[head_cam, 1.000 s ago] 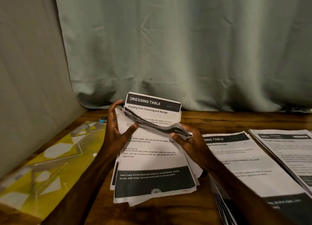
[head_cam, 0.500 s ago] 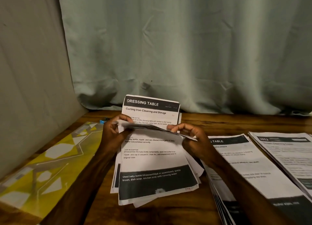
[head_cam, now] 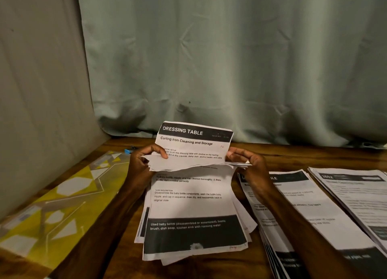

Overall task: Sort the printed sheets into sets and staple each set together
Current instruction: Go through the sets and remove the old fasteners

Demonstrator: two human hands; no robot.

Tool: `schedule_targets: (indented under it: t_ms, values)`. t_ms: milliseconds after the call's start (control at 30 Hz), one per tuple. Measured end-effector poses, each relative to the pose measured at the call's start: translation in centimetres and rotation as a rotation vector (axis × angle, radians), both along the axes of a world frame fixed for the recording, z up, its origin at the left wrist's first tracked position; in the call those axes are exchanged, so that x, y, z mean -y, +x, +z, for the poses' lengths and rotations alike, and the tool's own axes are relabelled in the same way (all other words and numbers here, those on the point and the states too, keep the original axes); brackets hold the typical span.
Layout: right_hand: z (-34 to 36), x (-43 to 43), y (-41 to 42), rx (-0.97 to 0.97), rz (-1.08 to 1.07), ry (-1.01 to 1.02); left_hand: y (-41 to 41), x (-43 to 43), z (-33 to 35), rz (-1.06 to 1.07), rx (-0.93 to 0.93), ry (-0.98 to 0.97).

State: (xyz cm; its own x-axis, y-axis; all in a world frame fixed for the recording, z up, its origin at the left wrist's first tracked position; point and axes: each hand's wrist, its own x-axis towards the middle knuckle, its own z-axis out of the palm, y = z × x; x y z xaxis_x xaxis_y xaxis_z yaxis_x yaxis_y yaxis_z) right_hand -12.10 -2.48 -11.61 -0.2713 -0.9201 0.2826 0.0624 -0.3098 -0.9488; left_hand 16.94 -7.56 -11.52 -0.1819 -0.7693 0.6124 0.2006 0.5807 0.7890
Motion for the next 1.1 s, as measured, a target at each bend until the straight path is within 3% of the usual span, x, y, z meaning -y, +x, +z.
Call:
schedule_targets:
  t_ms: [1100]
  values:
    - [1.1, -1.9, -0.2, -0.023, -0.055, -0.047, -0.1, -0.3, 0.4, 0.030, 0.044, -0.002]
